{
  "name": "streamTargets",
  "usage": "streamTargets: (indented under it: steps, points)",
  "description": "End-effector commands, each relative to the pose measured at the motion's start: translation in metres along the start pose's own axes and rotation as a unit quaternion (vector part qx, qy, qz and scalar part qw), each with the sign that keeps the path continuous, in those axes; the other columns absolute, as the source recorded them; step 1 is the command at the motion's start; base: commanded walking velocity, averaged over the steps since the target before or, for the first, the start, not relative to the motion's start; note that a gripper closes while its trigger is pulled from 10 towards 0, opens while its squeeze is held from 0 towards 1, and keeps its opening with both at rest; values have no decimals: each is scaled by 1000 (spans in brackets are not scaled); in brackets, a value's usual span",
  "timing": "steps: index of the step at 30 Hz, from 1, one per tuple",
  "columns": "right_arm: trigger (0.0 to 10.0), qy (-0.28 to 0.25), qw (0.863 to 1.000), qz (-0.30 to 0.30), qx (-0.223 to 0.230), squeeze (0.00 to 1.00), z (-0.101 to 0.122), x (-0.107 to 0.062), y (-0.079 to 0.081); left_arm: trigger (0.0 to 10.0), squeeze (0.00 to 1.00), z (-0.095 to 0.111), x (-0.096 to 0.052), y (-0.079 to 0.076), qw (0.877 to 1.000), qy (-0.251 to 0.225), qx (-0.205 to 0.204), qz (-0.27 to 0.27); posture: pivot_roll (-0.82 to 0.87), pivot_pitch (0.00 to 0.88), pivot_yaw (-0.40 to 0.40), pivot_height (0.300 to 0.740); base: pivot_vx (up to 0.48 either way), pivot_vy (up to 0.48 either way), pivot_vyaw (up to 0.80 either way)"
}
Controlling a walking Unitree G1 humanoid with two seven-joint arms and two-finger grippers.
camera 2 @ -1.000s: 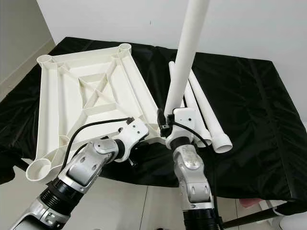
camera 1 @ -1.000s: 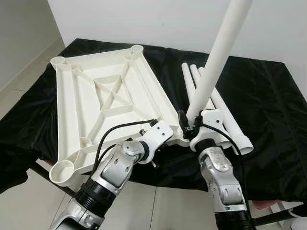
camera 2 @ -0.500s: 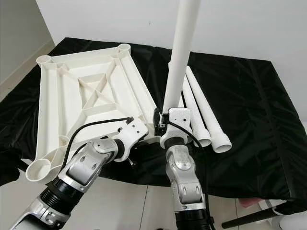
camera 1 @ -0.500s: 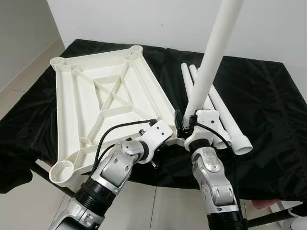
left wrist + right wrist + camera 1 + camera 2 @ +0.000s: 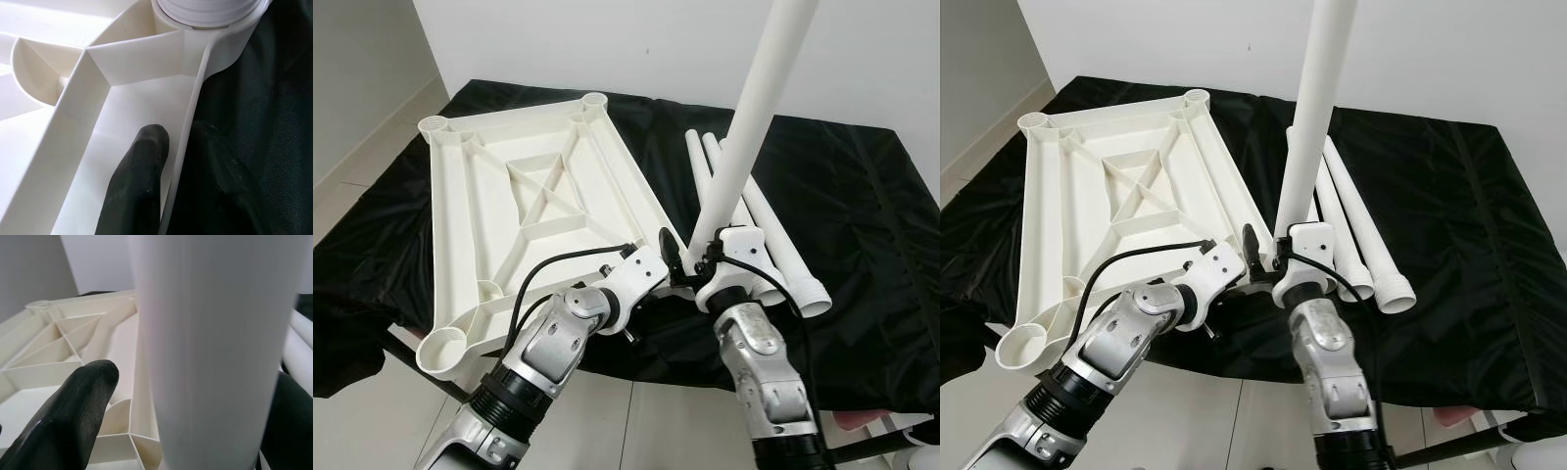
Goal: Building children table
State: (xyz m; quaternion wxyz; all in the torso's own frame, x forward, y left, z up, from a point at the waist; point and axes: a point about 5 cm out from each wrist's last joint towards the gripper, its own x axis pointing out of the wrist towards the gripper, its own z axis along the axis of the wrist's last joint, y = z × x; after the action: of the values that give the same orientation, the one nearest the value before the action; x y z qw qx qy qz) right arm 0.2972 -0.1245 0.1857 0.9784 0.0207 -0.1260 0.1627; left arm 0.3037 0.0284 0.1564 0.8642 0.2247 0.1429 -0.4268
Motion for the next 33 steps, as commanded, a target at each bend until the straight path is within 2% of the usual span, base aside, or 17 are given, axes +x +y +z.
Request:
streamTargets:
  steps: [1,5,7,11,13,19,24,28,31,33]
  points:
    - [10000,1,1000,16,1,0,-2,-1,-5,10000,0,-19,6,-9,999,39,-16,-11,-107,109,6,740,0,0,0]
    - [10000,8,999,40,-1,0,-4,-1,-12,10000,0,-19,6,-9,999,38,-16,-12,-109,106,6,740,0,0,0]
    - [10000,12,996,87,13,0,-3,0,-18,10000,0,-19,6,-9,999,37,-15,-13,-109,107,6,740,0,0,0]
    - [10000,17,992,120,20,0,-3,3,-26,10000,0,-18,7,-8,999,37,-15,-13,-109,109,6,740,0,0,0]
    - [10000,25,987,158,28,0,-3,6,-31,10000,0,-18,6,-8,999,37,-15,-12,-104,112,7,740,0,0,0]
    - [10000,41,975,218,23,0,-4,13,-41,10000,0,-19,6,-7,999,38,-16,-9,-100,116,9,740,0,0,0]
    - [10000,47,970,238,14,0,-3,17,-47,10000,0,-20,5,-6,999,39,-16,-9,-99,121,14,740,0,0,0]
    - [10000,60,967,246,-14,0,-3,24,-59,10000,0,-21,5,-6,999,41,-16,-10,-99,124,17,740,0,0,0]
    - [10000,60,967,246,-14,0,-3,24,-59,10000,0,-21,5,-6,999,41,-16,-10,-99,124,17,740,0,0,0]
    - [10000,65,965,253,-14,0,-5,28,-64,10000,0,-21,4,-6,999,41,-16,-11,-97,128,21,740,0,0,0]
